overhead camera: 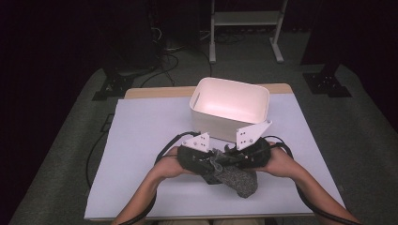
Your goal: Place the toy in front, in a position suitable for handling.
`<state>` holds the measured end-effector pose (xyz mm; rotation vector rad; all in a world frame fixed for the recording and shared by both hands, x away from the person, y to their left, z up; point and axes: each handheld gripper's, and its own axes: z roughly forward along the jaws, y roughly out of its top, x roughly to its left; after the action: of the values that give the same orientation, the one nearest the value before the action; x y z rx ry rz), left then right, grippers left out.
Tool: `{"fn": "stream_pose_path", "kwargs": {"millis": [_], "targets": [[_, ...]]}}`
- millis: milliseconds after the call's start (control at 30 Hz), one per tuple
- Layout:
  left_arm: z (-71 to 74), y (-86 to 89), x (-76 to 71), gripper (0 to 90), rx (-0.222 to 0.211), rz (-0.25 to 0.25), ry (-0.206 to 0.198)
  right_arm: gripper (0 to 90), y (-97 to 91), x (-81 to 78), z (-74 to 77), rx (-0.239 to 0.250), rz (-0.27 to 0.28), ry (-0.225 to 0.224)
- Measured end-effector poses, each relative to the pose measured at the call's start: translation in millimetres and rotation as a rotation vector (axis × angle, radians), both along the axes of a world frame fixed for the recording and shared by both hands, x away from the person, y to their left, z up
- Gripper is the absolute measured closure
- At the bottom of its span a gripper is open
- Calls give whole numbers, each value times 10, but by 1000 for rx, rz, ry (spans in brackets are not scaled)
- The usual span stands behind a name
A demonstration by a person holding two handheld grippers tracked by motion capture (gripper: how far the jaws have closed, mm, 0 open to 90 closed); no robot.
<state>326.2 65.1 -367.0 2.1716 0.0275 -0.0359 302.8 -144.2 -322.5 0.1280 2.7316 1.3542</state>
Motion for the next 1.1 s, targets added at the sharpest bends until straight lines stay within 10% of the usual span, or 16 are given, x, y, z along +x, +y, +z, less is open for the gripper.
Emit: {"fn": "stream_pose_path", "kwargs": {"millis": [733,1100], "targets": [[-52,-123,23,531,14,1,7,826,-79,59,-42,-32,-2,32],[-142,402,-89,435,-4,138,31,826,-35,44,-12,-78,-7,6]]}}
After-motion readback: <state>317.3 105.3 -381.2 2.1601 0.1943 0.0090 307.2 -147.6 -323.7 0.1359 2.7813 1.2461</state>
